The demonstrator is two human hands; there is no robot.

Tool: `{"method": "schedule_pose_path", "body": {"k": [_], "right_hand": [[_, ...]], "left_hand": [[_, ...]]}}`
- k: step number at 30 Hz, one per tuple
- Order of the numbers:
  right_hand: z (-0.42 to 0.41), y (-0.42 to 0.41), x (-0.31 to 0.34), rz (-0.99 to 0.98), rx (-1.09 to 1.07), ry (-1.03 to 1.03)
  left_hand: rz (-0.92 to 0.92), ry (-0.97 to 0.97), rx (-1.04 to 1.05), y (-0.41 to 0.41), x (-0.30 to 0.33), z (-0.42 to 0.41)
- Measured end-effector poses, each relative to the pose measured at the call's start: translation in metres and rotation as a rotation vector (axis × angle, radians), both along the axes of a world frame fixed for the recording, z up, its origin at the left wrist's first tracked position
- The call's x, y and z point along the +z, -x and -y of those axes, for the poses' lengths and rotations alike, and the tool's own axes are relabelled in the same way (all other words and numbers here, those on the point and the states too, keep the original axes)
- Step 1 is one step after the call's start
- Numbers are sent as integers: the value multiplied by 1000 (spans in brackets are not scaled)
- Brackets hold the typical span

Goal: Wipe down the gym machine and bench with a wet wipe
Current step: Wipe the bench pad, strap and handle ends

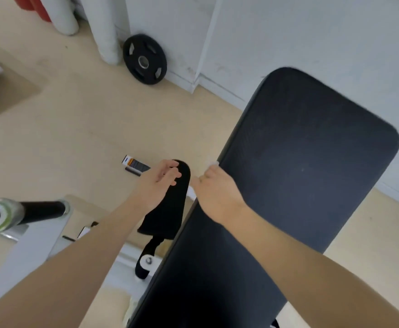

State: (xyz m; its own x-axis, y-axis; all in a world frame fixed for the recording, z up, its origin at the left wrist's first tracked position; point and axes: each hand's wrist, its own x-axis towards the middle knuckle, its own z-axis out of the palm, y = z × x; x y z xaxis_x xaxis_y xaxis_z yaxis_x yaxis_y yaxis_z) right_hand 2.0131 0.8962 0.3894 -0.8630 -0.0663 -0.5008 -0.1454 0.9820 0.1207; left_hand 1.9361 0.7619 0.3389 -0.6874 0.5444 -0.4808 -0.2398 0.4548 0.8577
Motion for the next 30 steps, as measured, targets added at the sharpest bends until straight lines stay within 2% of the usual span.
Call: {"method": "schedule_pose_path", "body": {"k": [5,8,10,13,15,17,20,22,30], "right_hand": [[65,-56,-44,94,79,64],[76,-63,-47,129,183,37],[62,-54,-38,60,218,-5],[30,-41,-27,-103,153,-79],[26,-42,-27,-114,120,-108],[38,-49,-35,-86,96,-135],[66,-68,-55,-106,132,-141],[89,-84,-71,-103,171,-101],[191,-174,-156,-147,302,12]], "left_hand": [[18,40,-93,-25,-19,27],[65,69,-118,-42,-29,45],[113,92,-155,-55,-37,57],[172,151,-284,-83,-47,76],[203,181,-344,-103,-56,87],[322,148,-231,-117,-61,96],[576,99,87,-126,-60,103],[670,120,178,-132,-61,115],[568,151,366,-204,-118,200]]}}
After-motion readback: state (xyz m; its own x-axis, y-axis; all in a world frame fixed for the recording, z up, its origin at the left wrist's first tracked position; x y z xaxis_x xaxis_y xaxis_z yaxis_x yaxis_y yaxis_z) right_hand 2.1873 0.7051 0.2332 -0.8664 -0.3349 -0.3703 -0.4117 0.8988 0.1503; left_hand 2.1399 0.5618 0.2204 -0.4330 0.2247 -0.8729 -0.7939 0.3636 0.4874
